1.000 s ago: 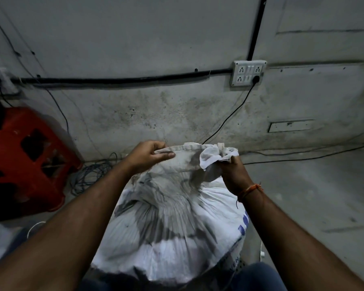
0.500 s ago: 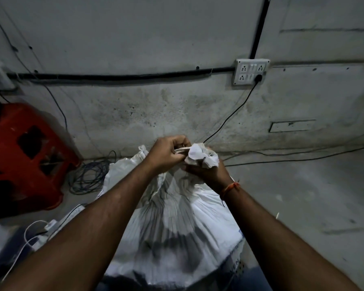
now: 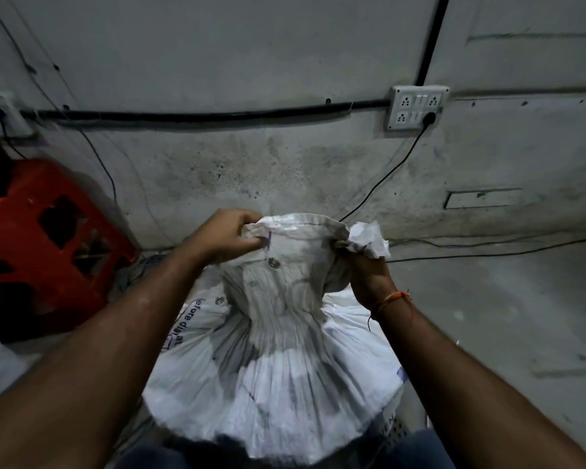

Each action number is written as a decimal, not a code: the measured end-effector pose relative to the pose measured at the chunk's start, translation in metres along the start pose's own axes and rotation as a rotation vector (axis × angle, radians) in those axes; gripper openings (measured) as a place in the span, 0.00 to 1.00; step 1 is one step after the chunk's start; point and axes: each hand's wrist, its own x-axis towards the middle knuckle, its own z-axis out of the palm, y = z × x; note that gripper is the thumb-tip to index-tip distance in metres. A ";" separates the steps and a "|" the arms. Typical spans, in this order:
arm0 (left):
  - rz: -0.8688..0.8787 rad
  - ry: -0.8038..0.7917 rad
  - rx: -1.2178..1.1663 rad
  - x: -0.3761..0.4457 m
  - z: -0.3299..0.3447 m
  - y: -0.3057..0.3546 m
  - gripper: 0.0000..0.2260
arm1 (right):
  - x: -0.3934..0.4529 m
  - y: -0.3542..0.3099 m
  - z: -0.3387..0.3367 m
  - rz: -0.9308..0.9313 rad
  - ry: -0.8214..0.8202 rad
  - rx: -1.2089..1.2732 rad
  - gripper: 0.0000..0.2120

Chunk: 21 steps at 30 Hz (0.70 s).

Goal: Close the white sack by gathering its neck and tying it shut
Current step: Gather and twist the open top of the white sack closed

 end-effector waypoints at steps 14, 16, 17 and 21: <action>0.157 0.114 -0.105 0.018 0.016 0.048 0.11 | 0.002 -0.006 0.052 -0.217 -0.353 -0.347 0.12; 0.154 0.119 -0.180 0.019 0.017 0.045 0.12 | 0.004 -0.008 0.052 -0.247 -0.370 -0.300 0.06; 0.144 0.108 -0.219 0.018 0.018 0.041 0.11 | 0.004 -0.010 0.052 -0.239 -0.372 -0.293 0.09; 0.110 0.010 -0.172 0.008 0.012 0.011 0.20 | 0.007 0.001 0.044 -0.153 -0.262 -0.227 0.11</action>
